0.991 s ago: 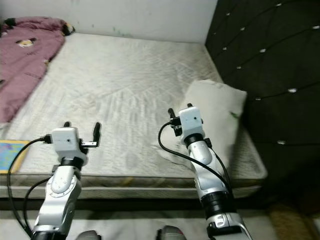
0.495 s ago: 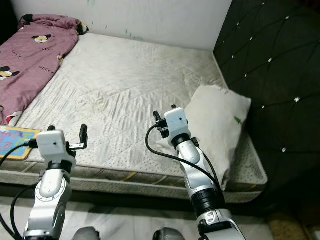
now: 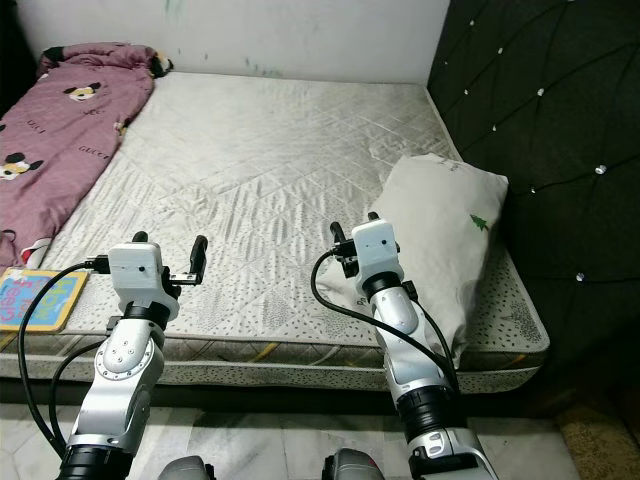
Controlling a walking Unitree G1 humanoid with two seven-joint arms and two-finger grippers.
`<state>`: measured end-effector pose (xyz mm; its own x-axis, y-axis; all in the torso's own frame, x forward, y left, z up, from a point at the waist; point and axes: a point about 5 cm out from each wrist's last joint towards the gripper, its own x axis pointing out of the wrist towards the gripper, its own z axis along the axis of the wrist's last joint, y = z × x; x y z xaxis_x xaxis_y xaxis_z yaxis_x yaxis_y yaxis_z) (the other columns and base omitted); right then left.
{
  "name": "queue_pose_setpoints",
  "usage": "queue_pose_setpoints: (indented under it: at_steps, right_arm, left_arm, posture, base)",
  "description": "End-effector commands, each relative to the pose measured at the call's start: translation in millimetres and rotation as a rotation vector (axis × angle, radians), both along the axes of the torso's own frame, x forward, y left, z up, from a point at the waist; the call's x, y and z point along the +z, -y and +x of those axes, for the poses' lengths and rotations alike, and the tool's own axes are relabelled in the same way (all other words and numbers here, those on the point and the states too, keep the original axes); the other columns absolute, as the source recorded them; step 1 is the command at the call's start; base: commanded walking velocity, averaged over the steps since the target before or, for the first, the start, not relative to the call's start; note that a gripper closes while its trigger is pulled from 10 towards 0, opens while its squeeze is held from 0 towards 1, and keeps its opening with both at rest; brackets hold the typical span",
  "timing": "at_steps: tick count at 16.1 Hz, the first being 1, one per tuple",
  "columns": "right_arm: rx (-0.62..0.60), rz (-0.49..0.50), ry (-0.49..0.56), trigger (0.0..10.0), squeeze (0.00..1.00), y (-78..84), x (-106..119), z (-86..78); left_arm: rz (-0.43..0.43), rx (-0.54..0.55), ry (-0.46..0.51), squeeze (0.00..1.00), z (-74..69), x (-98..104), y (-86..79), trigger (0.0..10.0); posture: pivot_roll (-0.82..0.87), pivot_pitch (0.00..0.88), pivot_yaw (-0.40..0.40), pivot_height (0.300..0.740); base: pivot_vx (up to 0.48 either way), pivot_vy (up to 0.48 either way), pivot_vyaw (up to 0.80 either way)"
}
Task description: Clean up the room
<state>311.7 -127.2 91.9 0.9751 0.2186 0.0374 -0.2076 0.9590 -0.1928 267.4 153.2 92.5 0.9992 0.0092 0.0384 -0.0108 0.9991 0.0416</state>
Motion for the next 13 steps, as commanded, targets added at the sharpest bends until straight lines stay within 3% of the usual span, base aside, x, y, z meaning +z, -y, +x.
queue_pose_setpoints:
  at_steps: [1, 7, 13]
  right_arm:
    - [0.006, 0.003, 0.022, 10.0, 0.0, -1.2, 5.4, 1.8]
    - [0.111, -0.002, -0.003, 10.0, 0.0, -20.9, 5.1, 7.8]
    - [0.112, -0.008, -0.009, 10.0, 0.0, -19.7, 3.0, 5.5]
  left_arm:
    - [0.003, -0.002, -0.007, 0.0, 1.8, 0.2, -1.4, 10.0]
    - [0.004, 0.113, -0.003, 0.0, -14.7, -2.0, -15.6, 10.0]
    - [-0.004, 0.099, -0.011, 0.0, -16.6, -2.1, -13.0, 10.0]
  posture:
    - [-0.05, 0.0, -0.025, 0.74]
    - [0.03, 0.0, -0.111, 0.74]
    - [0.02, 0.007, -0.099, 0.74]
  base:
    - [0.0, 0.0, 0.0]
    - [0.0, 0.0, 0.0]
    - [0.0, -0.091, 0.0]
